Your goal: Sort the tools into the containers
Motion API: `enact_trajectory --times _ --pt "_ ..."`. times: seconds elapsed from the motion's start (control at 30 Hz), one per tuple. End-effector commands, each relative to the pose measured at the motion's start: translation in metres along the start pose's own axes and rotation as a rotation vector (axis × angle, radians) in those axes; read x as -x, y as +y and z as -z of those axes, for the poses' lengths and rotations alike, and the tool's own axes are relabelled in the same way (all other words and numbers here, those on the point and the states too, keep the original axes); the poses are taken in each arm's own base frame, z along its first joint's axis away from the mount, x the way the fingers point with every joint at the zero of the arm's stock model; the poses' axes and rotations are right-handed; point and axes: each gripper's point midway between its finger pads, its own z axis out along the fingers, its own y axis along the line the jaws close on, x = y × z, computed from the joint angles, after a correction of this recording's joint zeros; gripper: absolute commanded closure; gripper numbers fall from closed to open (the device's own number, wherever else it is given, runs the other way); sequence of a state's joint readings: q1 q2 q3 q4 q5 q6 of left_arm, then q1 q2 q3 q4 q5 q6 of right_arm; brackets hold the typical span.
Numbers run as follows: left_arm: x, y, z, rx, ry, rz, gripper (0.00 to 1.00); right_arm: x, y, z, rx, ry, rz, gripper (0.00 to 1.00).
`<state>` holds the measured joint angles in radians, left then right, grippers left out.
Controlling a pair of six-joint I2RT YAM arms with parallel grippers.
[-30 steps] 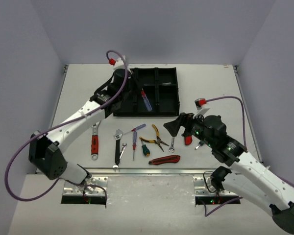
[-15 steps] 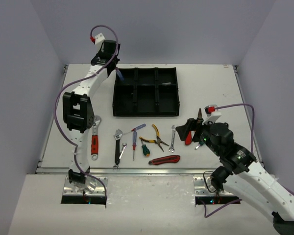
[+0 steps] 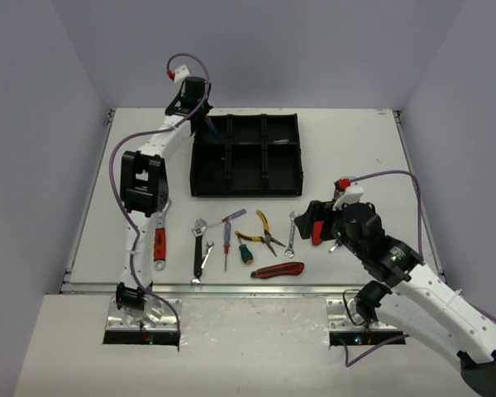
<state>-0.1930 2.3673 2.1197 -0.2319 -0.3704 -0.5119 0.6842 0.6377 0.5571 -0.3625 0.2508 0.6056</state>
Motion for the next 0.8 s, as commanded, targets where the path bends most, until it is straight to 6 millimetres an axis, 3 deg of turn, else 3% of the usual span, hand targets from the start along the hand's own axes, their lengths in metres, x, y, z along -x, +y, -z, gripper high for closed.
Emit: enact_trajectory --times 0.0,0.17,0.23,0.33,0.43,0.5,0.53,0.63,0.73,0.77 --pt "0.017 -0.032 0.011 -0.108 -0.011 0.071 0.89 0.010 0.008 -0.004 0.013 -0.006 -0.004 0.01" --pt "0.020 -0.047 0.023 -0.168 0.027 0.087 0.67 0.009 0.013 -0.008 0.025 0.010 -0.016 0.01" --pt "0.030 -0.058 0.040 -0.207 0.032 0.093 0.49 0.005 0.013 -0.013 0.017 0.040 -0.011 0.01" --pt "0.063 -0.074 0.081 -0.259 -0.007 0.107 0.32 0.003 0.018 -0.020 0.021 0.072 -0.014 0.01" --pt "0.095 -0.080 0.137 -0.309 -0.040 0.117 0.15 0.007 0.029 -0.031 0.042 0.096 -0.010 0.01" --pt "0.114 -0.074 0.189 -0.342 -0.066 0.128 0.00 0.002 0.038 -0.042 0.066 0.146 -0.003 0.01" --pt "0.116 -0.068 0.219 -0.363 -0.069 0.131 0.00 0.001 0.043 -0.050 0.073 0.160 -0.002 0.01" --pt "0.108 -0.050 0.279 -0.402 -0.065 0.156 0.00 0.009 0.064 -0.064 0.117 0.209 -0.015 0.01" --pt "0.087 -0.010 0.340 -0.426 -0.071 0.174 0.00 -0.007 0.078 -0.086 0.111 0.313 -0.009 0.01" --pt "0.080 0.004 0.355 -0.430 -0.076 0.181 0.00 -0.002 0.084 -0.088 0.109 0.309 -0.009 0.01"
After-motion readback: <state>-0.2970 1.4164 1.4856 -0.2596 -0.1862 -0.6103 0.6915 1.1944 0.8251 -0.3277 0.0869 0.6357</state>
